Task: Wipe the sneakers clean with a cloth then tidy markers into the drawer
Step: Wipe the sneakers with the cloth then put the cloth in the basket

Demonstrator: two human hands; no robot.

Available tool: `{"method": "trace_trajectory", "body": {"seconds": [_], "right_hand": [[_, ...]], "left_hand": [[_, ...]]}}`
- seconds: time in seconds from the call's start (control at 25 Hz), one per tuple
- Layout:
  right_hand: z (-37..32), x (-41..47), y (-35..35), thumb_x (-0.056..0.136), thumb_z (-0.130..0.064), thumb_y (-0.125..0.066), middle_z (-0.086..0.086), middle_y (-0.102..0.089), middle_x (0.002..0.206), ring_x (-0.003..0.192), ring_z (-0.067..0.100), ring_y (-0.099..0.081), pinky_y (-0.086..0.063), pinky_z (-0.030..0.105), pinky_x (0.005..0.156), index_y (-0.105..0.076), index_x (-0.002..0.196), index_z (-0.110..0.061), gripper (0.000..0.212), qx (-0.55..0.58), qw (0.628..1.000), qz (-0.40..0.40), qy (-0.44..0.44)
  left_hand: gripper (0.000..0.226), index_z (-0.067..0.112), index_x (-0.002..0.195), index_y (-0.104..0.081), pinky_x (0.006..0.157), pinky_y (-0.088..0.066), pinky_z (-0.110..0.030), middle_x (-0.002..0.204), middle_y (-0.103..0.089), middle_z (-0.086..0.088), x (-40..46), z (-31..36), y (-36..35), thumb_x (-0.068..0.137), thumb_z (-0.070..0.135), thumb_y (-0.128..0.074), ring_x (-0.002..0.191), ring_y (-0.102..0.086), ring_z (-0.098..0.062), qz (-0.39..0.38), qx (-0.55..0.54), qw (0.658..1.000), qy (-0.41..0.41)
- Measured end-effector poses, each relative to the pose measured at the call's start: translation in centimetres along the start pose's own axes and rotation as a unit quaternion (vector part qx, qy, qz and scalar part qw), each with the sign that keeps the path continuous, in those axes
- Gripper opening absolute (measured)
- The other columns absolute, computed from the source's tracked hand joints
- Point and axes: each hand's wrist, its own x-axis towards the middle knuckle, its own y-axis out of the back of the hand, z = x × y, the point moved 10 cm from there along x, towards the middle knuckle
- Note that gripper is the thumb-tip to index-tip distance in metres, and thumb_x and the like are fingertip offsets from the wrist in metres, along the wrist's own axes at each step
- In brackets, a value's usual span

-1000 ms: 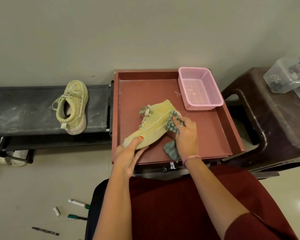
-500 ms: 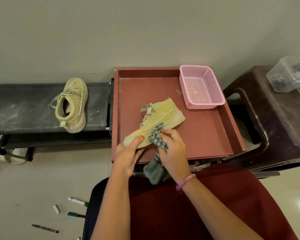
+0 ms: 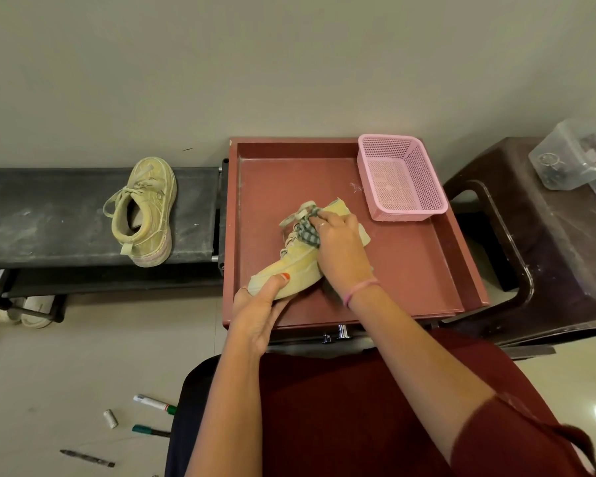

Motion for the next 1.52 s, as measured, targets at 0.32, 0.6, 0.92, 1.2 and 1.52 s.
{"method": "trace_trajectory", "body": {"seconds": [0.32,0.6,0.92,1.2,1.52], "right_hand": [[1.5,-2.7,0.4,0.079,0.011,-0.060,0.012,-0.063,0.122,0.098,0.033,-0.055,-0.051,0.037,0.089,-0.062,0.120,0.000,0.042,0.030,0.996,0.075,0.025],[0.4,-1.6,0.1,0.088,0.007,-0.046,0.010,-0.050,0.139,0.115,0.025,-0.040,-0.036,0.030,0.104,-0.053,0.132,-0.007,0.047,0.054,0.997,0.054,0.007],[3.6,-2.7,-0.1,0.079,0.014,-0.059,0.013,-0.056,0.132,0.111,0.030,-0.051,-0.049,0.041,0.096,-0.056,0.129,-0.004,0.053,0.044,0.996,0.076,-0.012],[2.0,0.9,0.4,0.088,0.008,-0.041,0.005,-0.042,0.146,0.119,0.029,-0.042,-0.040,0.036,0.100,-0.045,0.140,-0.014,0.056,-0.019,0.999,0.022,-0.033],[3.5,-6.2,-0.8,0.084,0.008,-0.045,0.011,-0.052,0.137,0.117,0.025,-0.046,-0.045,0.036,0.102,-0.052,0.133,-0.005,0.051,0.087,0.991,0.105,-0.015]], "left_hand": [[0.046,-0.001,0.121,-0.054,0.087,-0.058,-0.035,0.112,-0.069,-0.014,-0.2,0.0,0.0,0.079,0.001,-0.073,0.100,-0.070,-0.021,0.000,0.027,1.000,-0.001],[0.044,-0.002,0.120,-0.055,0.094,-0.054,-0.042,0.112,-0.069,-0.016,-0.1,0.1,0.0,0.080,0.000,-0.072,0.101,-0.069,-0.024,0.003,0.006,1.000,-0.004],[0.034,-0.001,0.114,-0.059,0.095,-0.053,-0.041,0.106,-0.071,-0.013,-0.6,0.0,-0.4,0.082,-0.003,-0.068,0.099,-0.069,-0.022,-0.010,0.020,1.000,-0.002],[0.041,-0.003,0.119,-0.056,0.096,-0.053,-0.043,0.112,-0.069,-0.016,-0.1,0.0,-0.2,0.081,-0.001,-0.070,0.102,-0.069,-0.024,-0.011,0.002,1.000,-0.001],[0.042,-0.006,0.119,-0.055,0.088,-0.057,-0.041,0.110,-0.070,-0.016,-0.6,-0.1,-0.1,0.080,0.000,-0.071,0.098,-0.071,-0.023,0.001,-0.009,1.000,0.006]]}}
